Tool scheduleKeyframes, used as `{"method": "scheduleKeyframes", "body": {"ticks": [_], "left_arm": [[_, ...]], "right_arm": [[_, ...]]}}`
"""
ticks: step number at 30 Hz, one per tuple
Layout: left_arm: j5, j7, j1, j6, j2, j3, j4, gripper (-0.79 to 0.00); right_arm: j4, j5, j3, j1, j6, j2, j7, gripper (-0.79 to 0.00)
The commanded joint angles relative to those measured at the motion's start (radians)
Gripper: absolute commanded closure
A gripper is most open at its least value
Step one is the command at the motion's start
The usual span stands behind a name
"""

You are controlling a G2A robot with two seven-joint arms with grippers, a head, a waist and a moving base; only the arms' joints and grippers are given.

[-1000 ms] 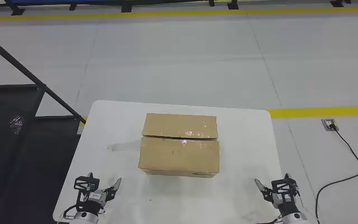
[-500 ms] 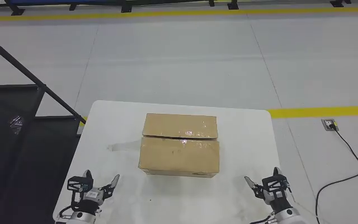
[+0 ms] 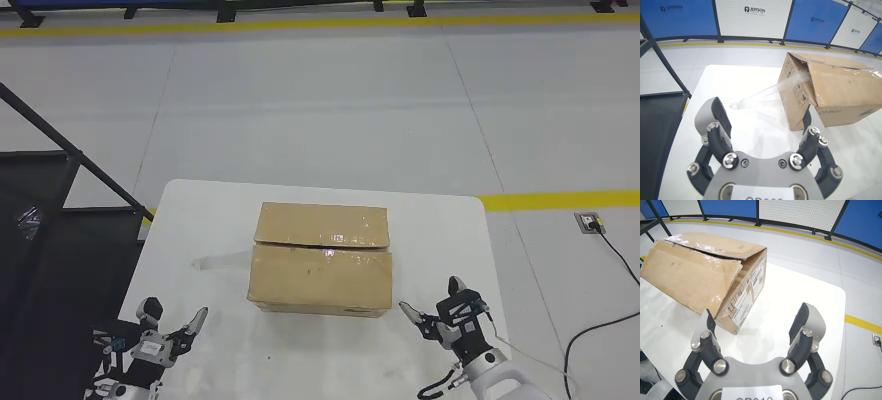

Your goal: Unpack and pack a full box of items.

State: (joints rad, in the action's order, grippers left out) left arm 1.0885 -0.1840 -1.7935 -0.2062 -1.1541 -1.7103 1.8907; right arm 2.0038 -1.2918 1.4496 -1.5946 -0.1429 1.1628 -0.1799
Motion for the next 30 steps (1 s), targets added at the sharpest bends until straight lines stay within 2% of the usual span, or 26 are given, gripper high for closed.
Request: {"method": "scheduleKeyframes", "body": {"ticks": [1, 15, 25, 30], "left_arm": [[0.000, 0.000, 0.000, 0.000, 0.000, 0.000, 0.000, -0.785], [0.000, 0.008, 0.005, 0.001, -0.001, 0.006, 0.005, -0.785], [-0.018, 0.100, 0.084, 0.034, -0.006, 0.049, 0.026, -0.785], [-0.018, 0.100, 0.084, 0.034, -0.006, 0.049, 0.026, -0.785]], "right_arm": [[0.000, 0.000, 0.000, 0.000, 0.000, 0.000, 0.000, -0.785], [0.001, 0.006, -0.003, 0.003, -0.006, 0.000, 0.007, -0.785], [-0.074, 0.089, -0.073, 0.145, -0.007, 0.016, 0.013, -0.785], [-0.074, 0.089, -0.073, 0.145, -0.007, 0.016, 0.013, -0.785]]}}
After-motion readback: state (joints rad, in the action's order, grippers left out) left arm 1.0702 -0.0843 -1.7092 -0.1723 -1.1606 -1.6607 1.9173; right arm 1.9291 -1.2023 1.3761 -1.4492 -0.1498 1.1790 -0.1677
